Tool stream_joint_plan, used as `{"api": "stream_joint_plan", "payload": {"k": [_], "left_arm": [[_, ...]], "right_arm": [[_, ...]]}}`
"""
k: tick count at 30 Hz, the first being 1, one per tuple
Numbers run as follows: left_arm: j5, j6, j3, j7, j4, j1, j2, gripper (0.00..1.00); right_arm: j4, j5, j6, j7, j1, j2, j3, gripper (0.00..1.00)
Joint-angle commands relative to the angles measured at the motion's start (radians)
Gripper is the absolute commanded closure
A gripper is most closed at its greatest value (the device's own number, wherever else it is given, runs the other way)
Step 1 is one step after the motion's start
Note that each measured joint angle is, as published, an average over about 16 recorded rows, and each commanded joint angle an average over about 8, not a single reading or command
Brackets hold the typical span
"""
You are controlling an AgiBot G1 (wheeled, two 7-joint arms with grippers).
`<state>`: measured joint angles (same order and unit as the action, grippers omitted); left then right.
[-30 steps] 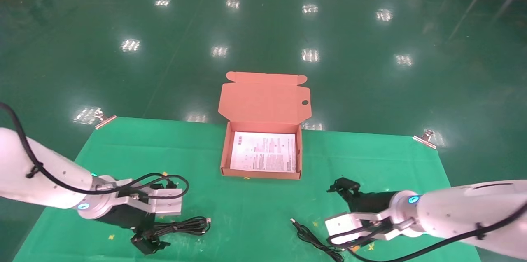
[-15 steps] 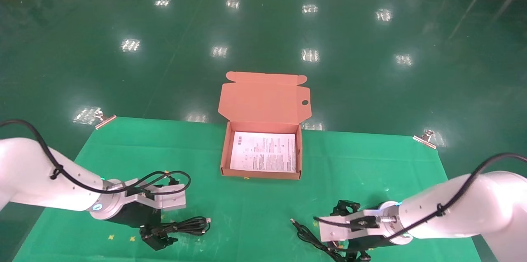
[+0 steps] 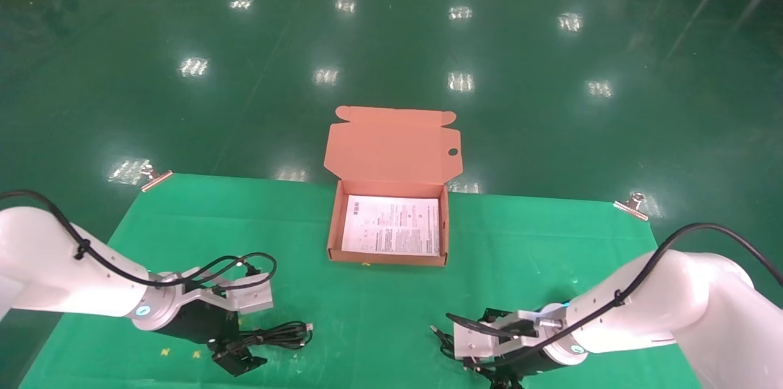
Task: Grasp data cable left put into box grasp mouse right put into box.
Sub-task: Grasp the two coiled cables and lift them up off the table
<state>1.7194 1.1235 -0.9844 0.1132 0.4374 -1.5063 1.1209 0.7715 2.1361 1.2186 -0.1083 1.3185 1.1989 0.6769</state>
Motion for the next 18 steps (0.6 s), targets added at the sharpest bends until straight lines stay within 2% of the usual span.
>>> {"api": "stream_joint_plan", "payload": {"k": [1, 5, 6, 18], "left_arm": [[-0.006, 0.003, 0.003, -0.022, -0.023, -0.006, 0.004, 0.49], [-0.018, 0.011, 0.010, -0.036, -0.055, -0.011, 0.004, 0.96], [-0.020, 0.011, 0.011, -0.038, -0.060, -0.012, 0.004, 1.00], [-0.021, 0.014, 0.011, -0.036, -0.056, -0.013, 0.003, 1.00]], "right_arm": [[-0.015, -0.002, -0.004, 0.003, 0.003, 0.007, -0.001, 0.47], [-0.036, -0.003, -0.017, 0.004, 0.007, 0.012, -0.003, 0.97], [-0.039, -0.003, -0.018, 0.004, 0.007, 0.013, -0.004, 1.00], [-0.036, -0.002, -0.019, 0.005, 0.008, 0.012, -0.004, 1.00]]}}
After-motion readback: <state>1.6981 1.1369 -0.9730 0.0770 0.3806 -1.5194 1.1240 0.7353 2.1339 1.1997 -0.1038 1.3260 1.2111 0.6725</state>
